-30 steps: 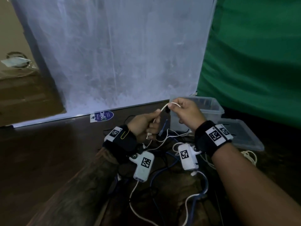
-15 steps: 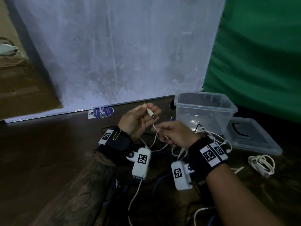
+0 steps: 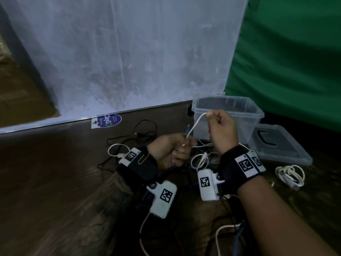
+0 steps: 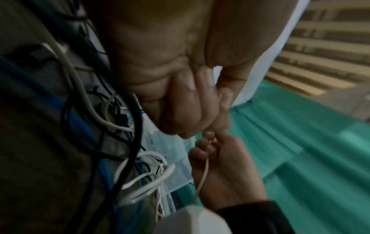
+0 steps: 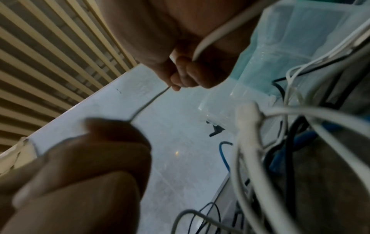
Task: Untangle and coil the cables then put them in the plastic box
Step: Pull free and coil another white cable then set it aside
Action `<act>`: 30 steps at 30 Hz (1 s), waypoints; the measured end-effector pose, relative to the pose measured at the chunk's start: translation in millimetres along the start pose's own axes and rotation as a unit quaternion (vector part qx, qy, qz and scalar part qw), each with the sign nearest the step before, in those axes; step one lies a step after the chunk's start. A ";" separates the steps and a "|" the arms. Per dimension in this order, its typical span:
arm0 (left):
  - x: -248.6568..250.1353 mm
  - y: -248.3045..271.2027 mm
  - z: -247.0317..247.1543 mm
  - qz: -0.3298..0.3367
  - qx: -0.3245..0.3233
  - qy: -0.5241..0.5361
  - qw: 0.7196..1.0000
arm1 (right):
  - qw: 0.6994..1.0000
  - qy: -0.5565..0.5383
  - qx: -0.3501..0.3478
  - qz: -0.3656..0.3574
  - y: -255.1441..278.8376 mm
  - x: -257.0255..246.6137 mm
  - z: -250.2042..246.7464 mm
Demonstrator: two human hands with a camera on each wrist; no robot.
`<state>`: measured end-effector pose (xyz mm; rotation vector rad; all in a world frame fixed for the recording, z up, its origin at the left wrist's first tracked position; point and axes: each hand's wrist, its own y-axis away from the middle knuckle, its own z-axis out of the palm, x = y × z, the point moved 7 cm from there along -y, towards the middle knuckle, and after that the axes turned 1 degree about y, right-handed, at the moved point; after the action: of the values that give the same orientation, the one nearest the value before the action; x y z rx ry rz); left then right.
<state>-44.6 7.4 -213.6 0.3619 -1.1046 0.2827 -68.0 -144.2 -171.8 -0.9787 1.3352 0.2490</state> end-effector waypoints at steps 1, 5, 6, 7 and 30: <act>0.9 -1.4 1.7 0.013 0.013 -0.006 1.000 | 1.000 -0.007 0.015 -0.011 -1.2 -3.3 -4.2; 10.1 3.9 -4.1 0.067 0.069 -0.048 0.994 | 0.998 0.000 0.049 -0.044 -4.7 -9.0 -20.0; 10.4 5.4 -5.9 0.068 0.082 -0.082 0.991 | 0.998 0.001 0.048 -0.049 -4.6 -9.6 -21.4; 8.7 6.3 -7.1 0.062 0.088 -0.120 0.987 | 0.997 0.000 0.047 -0.057 -4.0 -11.4 -21.8; 61.6 23.7 -18.8 0.218 0.042 0.120 0.968 | 0.884 0.234 -0.394 -0.088 60.4 -40.3 60.9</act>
<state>-12.5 39.4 -162.0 0.1490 -0.9264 0.7460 -76.6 -49.9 -167.9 -1.9347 1.5966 0.4556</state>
